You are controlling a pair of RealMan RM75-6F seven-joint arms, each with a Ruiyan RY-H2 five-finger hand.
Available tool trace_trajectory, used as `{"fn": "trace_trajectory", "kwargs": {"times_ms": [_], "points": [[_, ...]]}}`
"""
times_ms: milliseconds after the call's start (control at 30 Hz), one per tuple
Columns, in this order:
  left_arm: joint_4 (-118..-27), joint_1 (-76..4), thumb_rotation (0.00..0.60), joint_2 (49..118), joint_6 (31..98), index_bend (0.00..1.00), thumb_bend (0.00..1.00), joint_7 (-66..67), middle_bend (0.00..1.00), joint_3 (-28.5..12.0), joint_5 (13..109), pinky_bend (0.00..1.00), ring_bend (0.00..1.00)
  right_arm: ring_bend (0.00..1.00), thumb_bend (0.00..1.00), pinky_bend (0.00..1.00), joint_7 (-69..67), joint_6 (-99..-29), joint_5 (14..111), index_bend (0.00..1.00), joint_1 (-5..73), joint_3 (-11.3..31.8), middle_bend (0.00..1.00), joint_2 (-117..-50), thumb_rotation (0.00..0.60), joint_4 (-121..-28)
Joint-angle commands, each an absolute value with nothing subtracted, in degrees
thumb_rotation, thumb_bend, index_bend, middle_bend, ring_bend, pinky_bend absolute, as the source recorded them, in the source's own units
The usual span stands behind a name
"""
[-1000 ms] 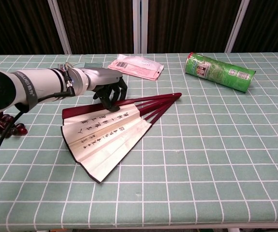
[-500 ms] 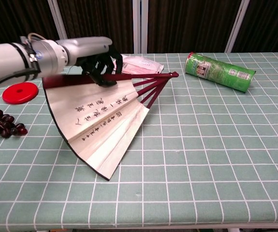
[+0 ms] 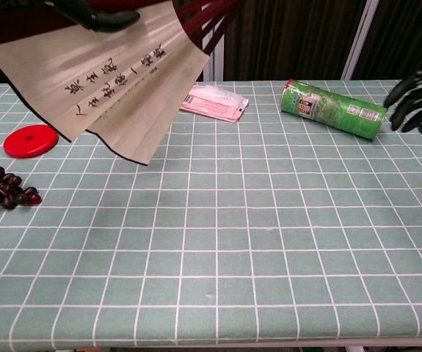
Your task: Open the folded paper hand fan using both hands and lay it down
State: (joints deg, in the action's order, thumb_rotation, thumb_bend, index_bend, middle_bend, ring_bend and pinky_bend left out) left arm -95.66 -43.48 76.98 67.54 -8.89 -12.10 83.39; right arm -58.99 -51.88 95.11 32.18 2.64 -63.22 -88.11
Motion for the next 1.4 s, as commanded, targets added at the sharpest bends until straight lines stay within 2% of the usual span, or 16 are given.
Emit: {"fn": "trace_trajectory", "kwargs": {"times_ms": [33,267,767,967,1067,1233,1400], "points": [[-96.72,-43.08,0.600,76.18,68.78,0.66,0.42,-10.35,0.75,-12.74,85.06,0.78,0.70,0.22,0.27,0.26,-62.44,-48.38,94.97,0.33,37.66,4.30,0.40,-68.90,0.600,-83.70],[-96.84,-43.70,0.600,77.09,69.52,0.66,0.42,-11.10,0.75,-13.39,86.66,0.78,0.70,0.21,0.26,0.26,-59.53,-45.23,89.11,0.29,43.01,8.74,0.33,-76.08,0.600,-81.89],[-95.87,-44.71,0.600,79.46,70.28,0.66,0.41,-8.57,0.74,-14.62,86.80,0.78,0.70,0.21,0.24,0.26,-62.04,-41.37,85.08,0.25,50.66,13.21,0.32,-80.87,0.600,-84.14],[-96.43,-44.92,0.600,80.16,70.69,0.66,0.41,-9.42,0.74,-14.96,86.95,0.78,0.70,0.21,0.28,0.24,-61.46,-40.83,83.29,0.26,52.43,14.21,0.33,-82.90,0.600,-83.24],[-96.25,-44.99,0.600,80.67,71.01,0.66,0.41,-10.00,0.74,-15.20,86.88,0.78,0.70,0.22,0.32,0.24,-61.29,-40.94,82.73,0.31,52.94,14.52,0.34,-83.70,0.600,-83.16],[-96.35,-45.04,0.600,81.00,70.93,0.66,0.42,-12.33,0.74,-15.68,86.14,0.78,0.70,0.26,0.35,0.24,-60.17,-41.70,81.79,0.45,53.39,15.18,0.38,-84.65,0.600,-83.39],[-95.65,-44.41,0.600,80.33,71.71,0.65,0.42,-13.48,0.74,-14.92,87.40,0.78,0.70,0.35,0.43,0.23,-56.70,-43.47,79.64,0.67,53.08,16.23,0.46,-85.19,0.600,-82.53]]}}
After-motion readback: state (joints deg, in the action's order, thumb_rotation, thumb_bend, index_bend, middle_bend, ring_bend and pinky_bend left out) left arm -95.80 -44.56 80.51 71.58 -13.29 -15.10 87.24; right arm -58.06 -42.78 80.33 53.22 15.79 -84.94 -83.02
